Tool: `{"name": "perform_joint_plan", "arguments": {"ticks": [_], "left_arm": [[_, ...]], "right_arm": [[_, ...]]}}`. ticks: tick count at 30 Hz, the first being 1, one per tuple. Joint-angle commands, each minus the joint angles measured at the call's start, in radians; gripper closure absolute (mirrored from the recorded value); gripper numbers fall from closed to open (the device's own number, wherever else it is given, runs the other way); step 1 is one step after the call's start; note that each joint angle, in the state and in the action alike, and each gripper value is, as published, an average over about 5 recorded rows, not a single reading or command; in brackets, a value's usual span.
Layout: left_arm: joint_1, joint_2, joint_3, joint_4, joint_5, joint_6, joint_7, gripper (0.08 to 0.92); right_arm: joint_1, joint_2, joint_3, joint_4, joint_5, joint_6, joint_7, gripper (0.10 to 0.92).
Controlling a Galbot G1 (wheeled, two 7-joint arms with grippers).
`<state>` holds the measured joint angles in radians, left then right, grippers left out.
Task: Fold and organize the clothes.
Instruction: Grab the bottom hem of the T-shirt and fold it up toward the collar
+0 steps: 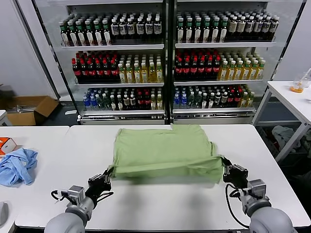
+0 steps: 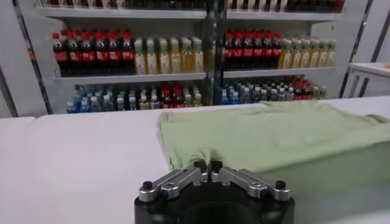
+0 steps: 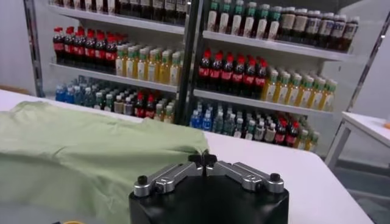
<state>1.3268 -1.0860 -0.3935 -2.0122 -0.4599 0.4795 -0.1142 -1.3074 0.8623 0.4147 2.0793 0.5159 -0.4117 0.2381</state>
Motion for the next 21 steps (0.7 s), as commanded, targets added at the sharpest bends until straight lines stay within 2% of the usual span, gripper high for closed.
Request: {"name": "perform_joint_plan", "arguments": {"ticks": [1,16,19,21], "left_arm": [[-0.090,0.012,0.048,0.098,0.017,-0.001,-0.001,0.910],[-0.167,-0.004,0.097,0.181,0.041,-0.015,-0.004,0.906],[-0.173,-0.013,0.103,0.187,0.046,-0.013,-0.008,0.869],[-0.171,-0.020,0.103,0.185,0.047,-0.012,-0.012,0.816]], "right_arm": [[0.135,-0.009,-0.081,-0.102,-0.010,-0.001,-0.002,0.920],[0.265,-0.005,-0.185,-0.201,-0.094,-0.016,-0.039,0.920],[0.269,0.001,-0.195,-0.202,-0.115,-0.041,-0.050,0.911],[0.259,0.006,-0.196,-0.195,-0.127,-0.050,-0.061,0.877]]}}
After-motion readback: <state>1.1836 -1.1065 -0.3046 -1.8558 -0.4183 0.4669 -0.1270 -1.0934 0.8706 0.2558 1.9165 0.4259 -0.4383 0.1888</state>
